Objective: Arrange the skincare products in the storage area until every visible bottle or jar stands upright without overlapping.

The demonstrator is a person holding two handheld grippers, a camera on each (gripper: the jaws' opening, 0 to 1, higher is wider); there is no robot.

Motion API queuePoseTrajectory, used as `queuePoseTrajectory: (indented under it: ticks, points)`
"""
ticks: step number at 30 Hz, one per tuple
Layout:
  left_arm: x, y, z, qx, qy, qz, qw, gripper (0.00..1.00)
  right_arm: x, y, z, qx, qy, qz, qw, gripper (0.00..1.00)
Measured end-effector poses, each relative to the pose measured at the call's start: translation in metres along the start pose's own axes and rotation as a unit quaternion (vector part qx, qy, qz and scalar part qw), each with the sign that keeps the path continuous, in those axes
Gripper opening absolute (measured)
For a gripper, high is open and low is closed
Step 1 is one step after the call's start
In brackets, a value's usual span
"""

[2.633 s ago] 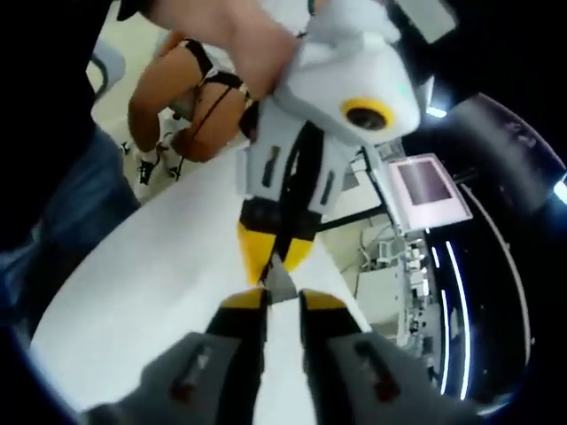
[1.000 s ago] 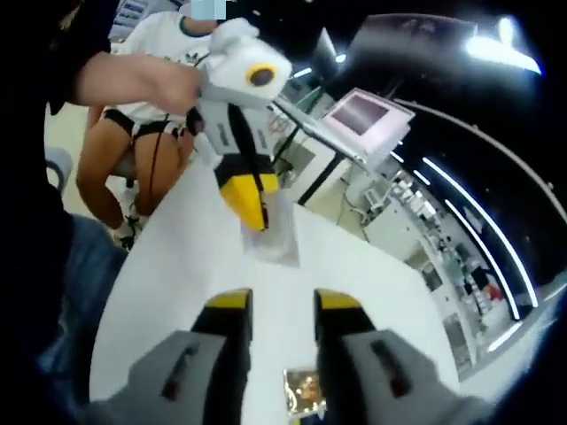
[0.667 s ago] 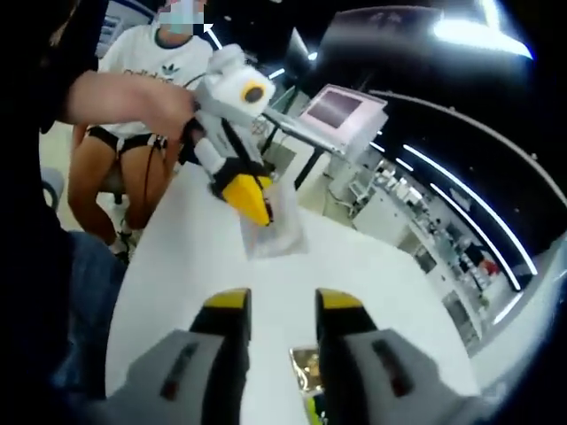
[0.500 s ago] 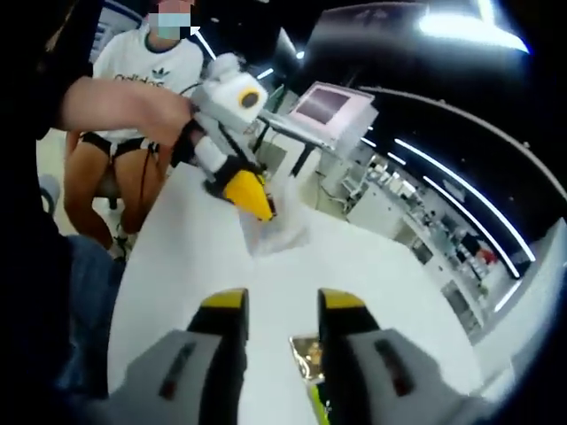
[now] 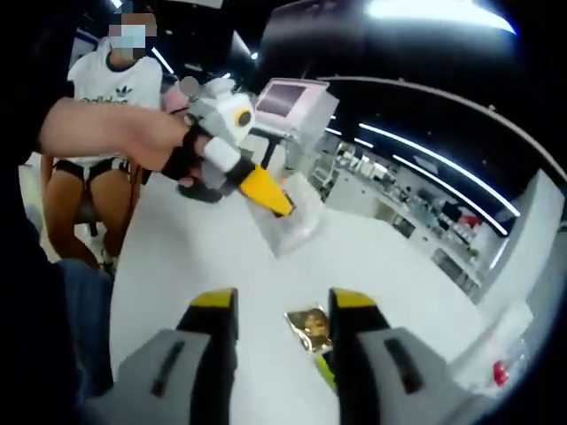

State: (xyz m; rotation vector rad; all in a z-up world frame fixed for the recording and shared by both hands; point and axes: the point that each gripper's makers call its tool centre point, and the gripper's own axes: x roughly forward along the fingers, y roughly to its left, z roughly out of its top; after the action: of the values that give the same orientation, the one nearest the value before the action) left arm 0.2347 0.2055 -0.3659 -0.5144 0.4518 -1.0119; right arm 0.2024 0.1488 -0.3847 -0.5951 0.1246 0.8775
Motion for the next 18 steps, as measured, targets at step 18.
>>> queuePoseTrajectory:
  ticks: [18]
  points:
    - [0.035,0.008,-0.011,-0.108,0.015,-0.006,0.9941,0.00,-0.007,-0.006,-0.025,0.084,0.002,-0.028,0.9961,0.78]
